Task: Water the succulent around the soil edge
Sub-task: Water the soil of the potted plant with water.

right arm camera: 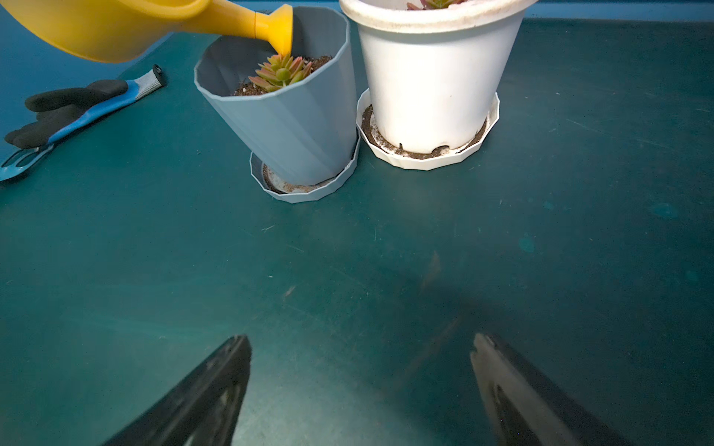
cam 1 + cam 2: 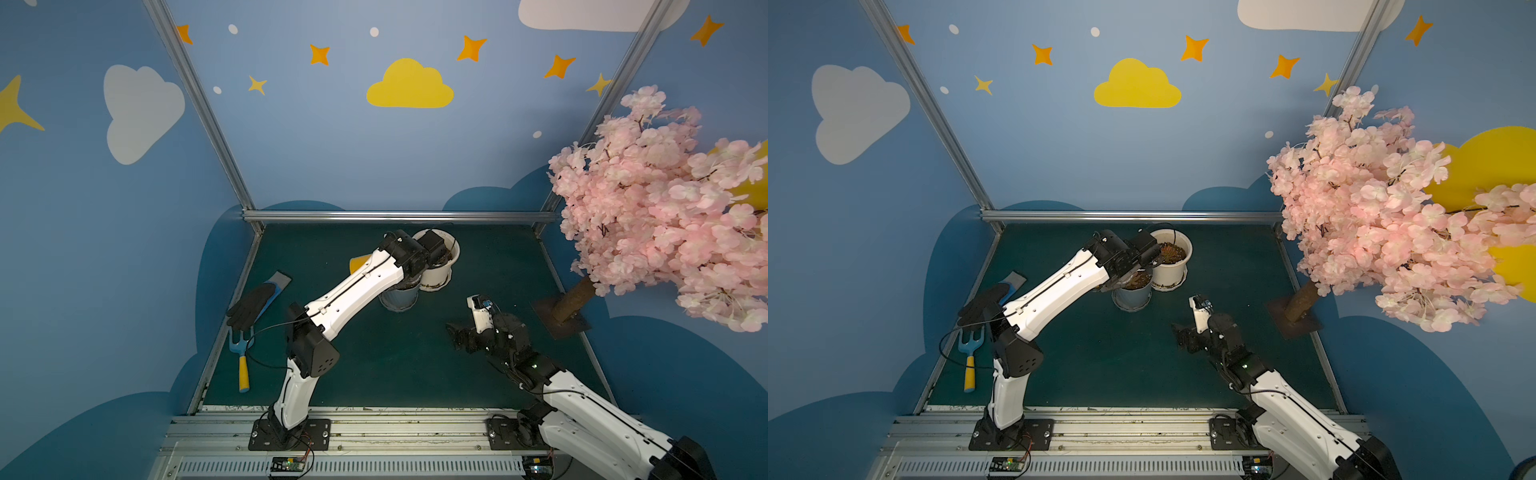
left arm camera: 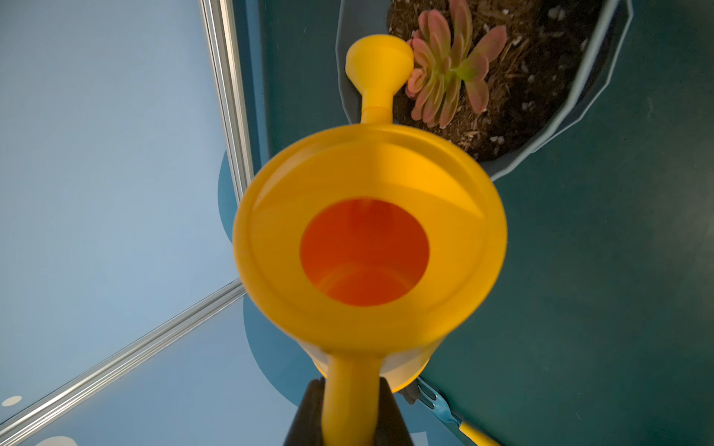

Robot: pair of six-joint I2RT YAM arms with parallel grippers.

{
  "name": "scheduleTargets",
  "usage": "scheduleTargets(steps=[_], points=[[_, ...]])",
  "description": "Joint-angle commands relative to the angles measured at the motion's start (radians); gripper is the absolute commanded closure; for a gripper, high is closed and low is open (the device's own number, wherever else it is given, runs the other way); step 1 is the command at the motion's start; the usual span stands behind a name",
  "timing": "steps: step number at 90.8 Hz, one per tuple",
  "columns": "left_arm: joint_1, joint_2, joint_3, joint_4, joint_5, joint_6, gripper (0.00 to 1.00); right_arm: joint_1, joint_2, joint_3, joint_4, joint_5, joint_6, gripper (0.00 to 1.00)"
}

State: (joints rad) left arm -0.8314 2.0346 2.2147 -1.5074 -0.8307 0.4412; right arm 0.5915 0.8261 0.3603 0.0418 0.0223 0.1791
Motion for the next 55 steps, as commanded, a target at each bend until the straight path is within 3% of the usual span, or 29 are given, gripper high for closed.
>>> scheduleTargets(steps=[1, 55], points=[[0.003, -0.039, -0.008, -0.036, -0.025, -0.013, 0.97, -0.003, -0.01, -0.008, 0.022, -0.013, 0.005, 0.05], [-0.033, -0.067, -0.018, -0.025, -0.086, -0.012, 0.97, -0.004, -0.004, -0.009, 0.026, -0.024, 0.009, 0.05]])
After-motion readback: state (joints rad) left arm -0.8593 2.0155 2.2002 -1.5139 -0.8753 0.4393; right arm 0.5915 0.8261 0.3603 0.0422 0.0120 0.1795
